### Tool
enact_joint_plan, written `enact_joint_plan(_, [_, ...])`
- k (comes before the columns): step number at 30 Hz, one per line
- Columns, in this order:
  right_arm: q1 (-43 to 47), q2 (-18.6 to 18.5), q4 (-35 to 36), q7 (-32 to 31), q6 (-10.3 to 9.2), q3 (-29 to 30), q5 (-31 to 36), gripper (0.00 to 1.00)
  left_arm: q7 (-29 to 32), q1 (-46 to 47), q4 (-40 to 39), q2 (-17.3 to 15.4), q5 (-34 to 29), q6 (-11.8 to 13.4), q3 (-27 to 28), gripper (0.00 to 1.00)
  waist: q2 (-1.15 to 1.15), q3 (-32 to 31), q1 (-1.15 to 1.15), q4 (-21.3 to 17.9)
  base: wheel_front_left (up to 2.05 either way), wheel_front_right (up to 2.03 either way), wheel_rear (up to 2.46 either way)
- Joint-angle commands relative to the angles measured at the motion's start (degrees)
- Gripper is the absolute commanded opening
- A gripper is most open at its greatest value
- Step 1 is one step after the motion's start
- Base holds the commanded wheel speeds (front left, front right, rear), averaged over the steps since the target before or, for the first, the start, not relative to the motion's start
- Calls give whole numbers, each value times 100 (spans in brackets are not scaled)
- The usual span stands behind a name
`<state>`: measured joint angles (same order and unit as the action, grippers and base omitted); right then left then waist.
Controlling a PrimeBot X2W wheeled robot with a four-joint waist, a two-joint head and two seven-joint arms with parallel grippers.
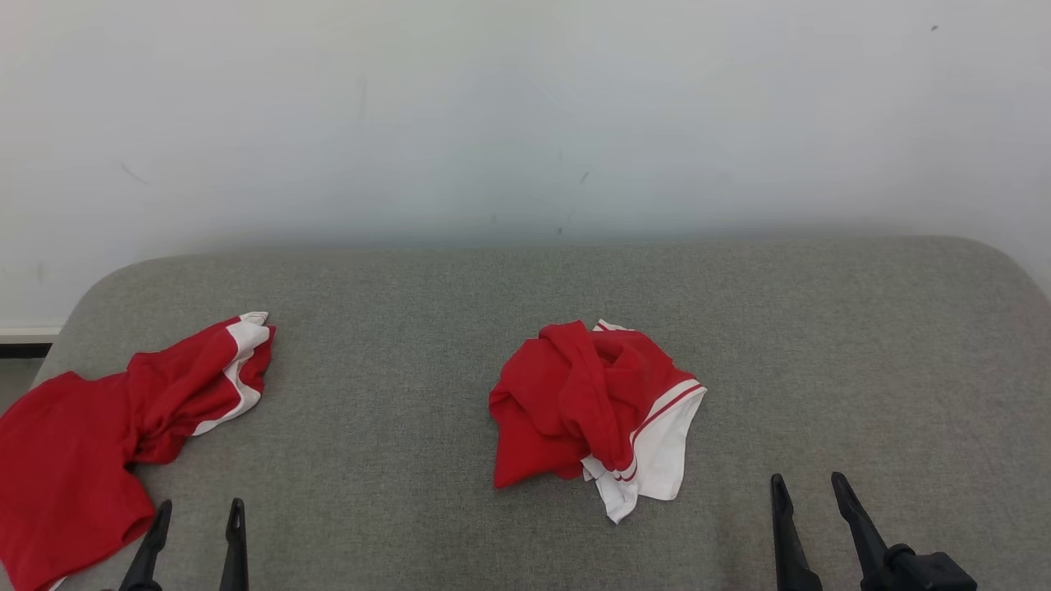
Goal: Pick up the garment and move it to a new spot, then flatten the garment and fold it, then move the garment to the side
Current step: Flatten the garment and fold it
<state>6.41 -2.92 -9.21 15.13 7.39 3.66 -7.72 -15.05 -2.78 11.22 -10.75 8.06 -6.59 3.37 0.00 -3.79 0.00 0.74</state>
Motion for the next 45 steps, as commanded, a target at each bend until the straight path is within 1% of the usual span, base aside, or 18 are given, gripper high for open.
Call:
enact_joint_plan(1, [25,8,-4,3,20,-10,-27,100,-19,-23,10,17,-59,-26,23,100,0,1,0,0,0,0,0])
enact_joint_plan(16, [-146,9,-119,2,20,11,106,100,-19,22,43,98,-75,-63,65,100,0,13,0,80,0,0,0])
enact_joint_plan(22, [-627,9,-440,2,20,-35,483,100,-19,62,42,136,-57,-79,48,100,0,80,0,144,0,0,0])
enact_joint_plan(25, [-1022,9,-765,3,20,12,727,100,-19,95,43,146,-44,-87,32,100,0,136,0,193,0,0,0])
enact_joint_plan(30, [-1773,-42,-1550,-19,20,130,1046,100,-19,188,56,131,4,-98,-39,100,0,255,0,324,0,0,0])
enact_joint_plan(38, [-2902,-372,-3062,-5,20,395,1124,100,-19,400,69,68,68,-82,-171,100,0,500,0,578,0,0,0])
enact_joint_plan(44, [-3626,-470,-4114,3,20,493,1177,100,-19,611,52,-3,186,-83,-304,100,0,821,0,734,0,0,0])
enact_joint_plan(45, [-3626,-470,-4114,3,20,493,1177,100,-19,611,52,-3,186,-83,-304,100,0,821,0,734,0,0,0])
